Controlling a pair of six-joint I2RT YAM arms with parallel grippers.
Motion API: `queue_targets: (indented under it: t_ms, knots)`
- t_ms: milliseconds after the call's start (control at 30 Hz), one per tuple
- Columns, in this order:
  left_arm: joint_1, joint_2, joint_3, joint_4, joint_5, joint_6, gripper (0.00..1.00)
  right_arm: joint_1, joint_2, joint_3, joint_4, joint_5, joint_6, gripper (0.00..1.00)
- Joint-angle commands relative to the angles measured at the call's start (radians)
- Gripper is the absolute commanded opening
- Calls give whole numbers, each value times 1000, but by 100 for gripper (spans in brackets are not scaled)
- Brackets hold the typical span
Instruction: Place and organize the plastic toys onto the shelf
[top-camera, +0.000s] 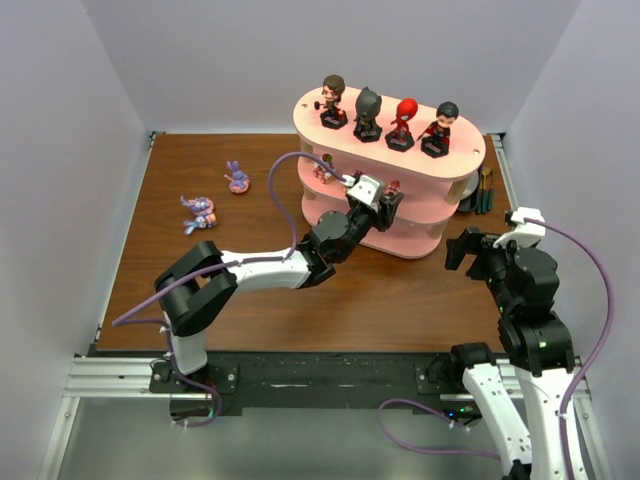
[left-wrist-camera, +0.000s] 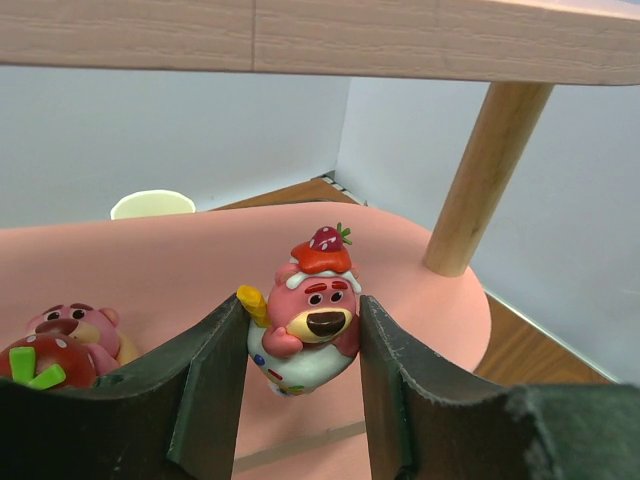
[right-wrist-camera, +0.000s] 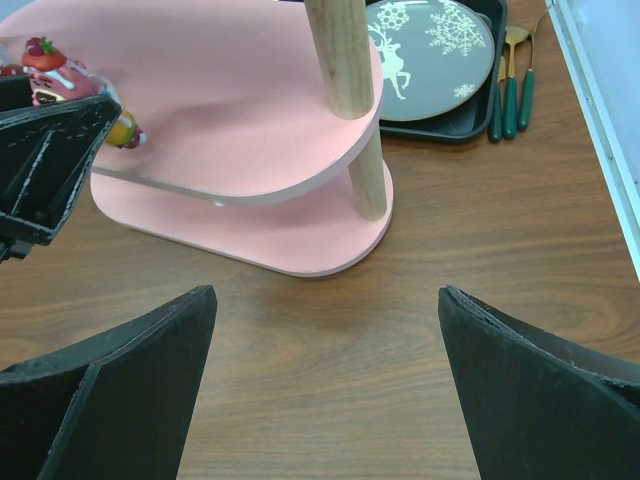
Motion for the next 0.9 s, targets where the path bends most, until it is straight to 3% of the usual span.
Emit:
queue_targets:
  t_ms: [0,867]
  knots:
    - [12,22,53,99,-14,0,0,11,-8,-9,21,25,-14,96]
    - [26,114,126,88,-54,35,0,23,-38,-35,38,-7,-37,96]
